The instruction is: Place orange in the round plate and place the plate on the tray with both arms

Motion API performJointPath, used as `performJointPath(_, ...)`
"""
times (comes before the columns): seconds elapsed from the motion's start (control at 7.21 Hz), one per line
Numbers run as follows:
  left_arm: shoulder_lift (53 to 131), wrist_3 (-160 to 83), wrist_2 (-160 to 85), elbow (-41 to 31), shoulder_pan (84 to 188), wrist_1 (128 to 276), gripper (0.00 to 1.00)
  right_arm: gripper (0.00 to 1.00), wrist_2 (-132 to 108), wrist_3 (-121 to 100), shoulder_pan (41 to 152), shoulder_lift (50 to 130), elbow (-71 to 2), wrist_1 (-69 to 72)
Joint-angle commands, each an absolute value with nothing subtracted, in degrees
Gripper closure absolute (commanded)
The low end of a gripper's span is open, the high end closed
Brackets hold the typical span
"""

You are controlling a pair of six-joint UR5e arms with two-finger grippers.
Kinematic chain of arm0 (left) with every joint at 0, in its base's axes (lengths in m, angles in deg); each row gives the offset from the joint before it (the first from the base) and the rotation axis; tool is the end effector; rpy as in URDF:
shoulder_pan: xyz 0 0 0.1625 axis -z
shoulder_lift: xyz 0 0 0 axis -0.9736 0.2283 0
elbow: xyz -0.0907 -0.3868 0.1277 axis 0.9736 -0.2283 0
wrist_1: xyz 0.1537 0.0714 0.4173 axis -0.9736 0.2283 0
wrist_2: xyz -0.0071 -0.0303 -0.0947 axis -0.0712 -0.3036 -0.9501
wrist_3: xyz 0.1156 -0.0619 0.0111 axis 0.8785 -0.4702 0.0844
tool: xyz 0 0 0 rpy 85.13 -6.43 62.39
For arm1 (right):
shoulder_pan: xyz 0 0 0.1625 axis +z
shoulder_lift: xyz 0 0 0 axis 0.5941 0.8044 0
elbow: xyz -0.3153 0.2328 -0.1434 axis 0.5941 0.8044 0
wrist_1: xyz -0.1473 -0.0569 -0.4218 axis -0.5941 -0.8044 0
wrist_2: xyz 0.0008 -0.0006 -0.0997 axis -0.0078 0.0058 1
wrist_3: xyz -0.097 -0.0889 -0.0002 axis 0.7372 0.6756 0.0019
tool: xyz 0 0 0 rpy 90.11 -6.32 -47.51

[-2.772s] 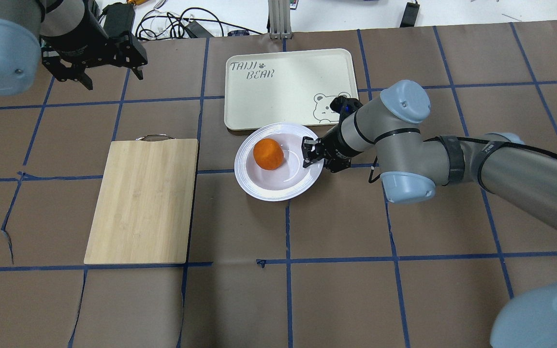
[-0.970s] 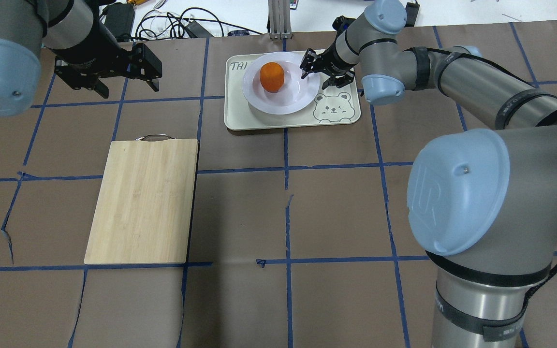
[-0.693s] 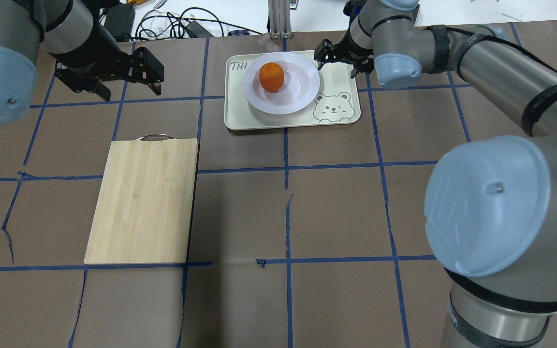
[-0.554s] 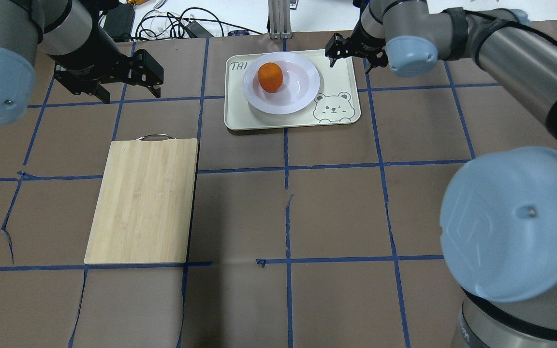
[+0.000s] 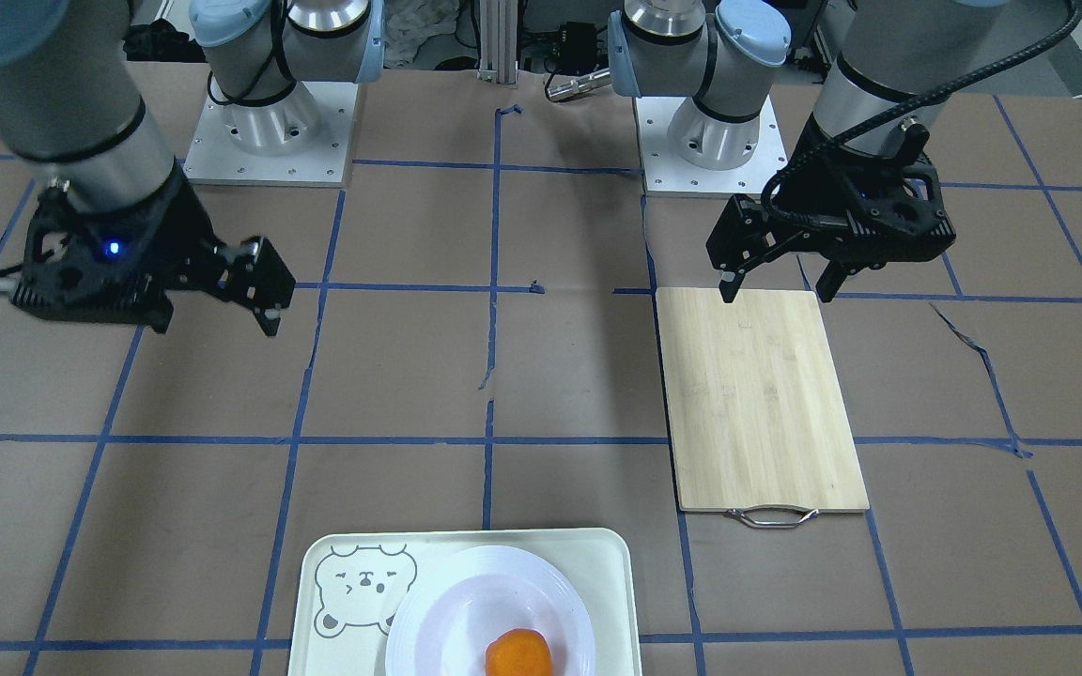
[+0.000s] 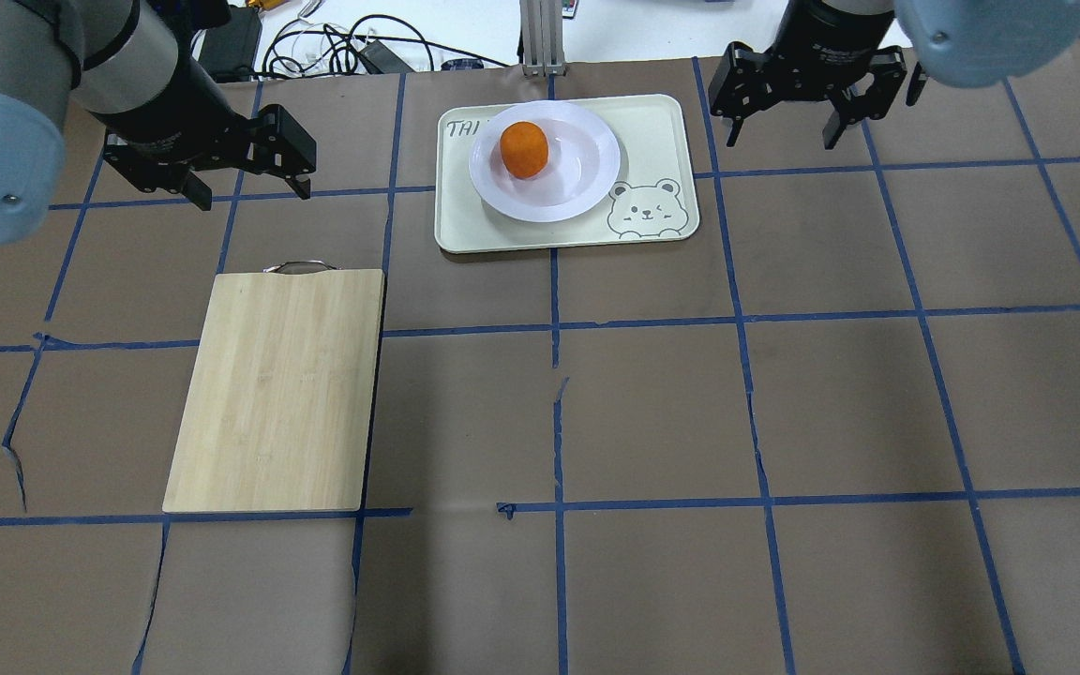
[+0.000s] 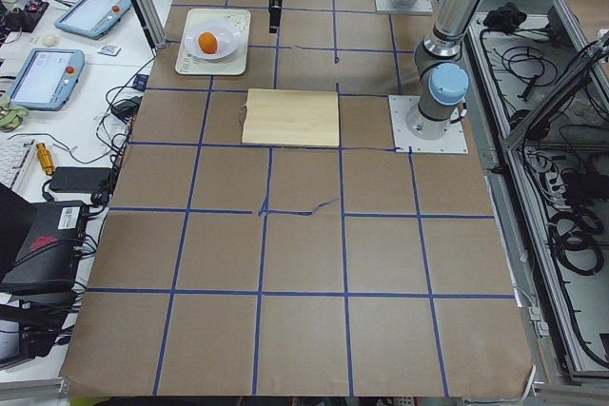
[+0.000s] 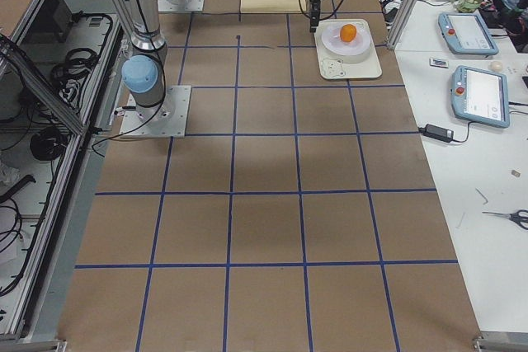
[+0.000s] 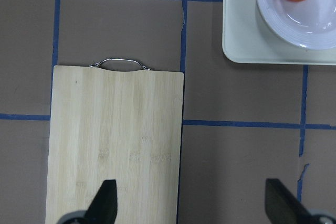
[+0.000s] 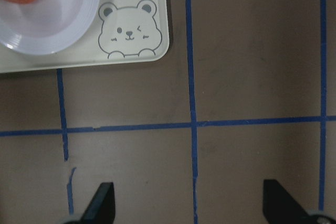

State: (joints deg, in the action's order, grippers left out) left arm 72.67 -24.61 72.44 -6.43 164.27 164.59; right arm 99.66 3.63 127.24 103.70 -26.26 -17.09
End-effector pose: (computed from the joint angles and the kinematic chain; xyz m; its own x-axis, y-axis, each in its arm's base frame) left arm -0.1131 -0.5560 0.4399 -0.9982 -0.0503 0.0335 -0.0546 0.9885 -0.1413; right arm 0.1446 -0.5832 0.4438 -0.9994 0.0218 -0.0268 0.0236 0.9974 -0.0684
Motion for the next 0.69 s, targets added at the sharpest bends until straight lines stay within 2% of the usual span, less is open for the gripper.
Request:
performJointPath(0.0,72.62,-24.61,72.53,-6.39,164.17,164.56,0.00,0.00,100.87,6.65,127.24,111.84,-34.50,-17.44)
performJointPath(0.14,72.62,-24.61,72.53,-6.39,164.17,164.64,0.00,0.00,100.87,6.91,127.24,111.51,-34.70,-21.45)
performJointPath(0.55,72.62,-24.61,72.62,-6.39,164.08,164.64,0.00,0.00,100.87,6.91,127.24,110.63,-32.96,-21.76)
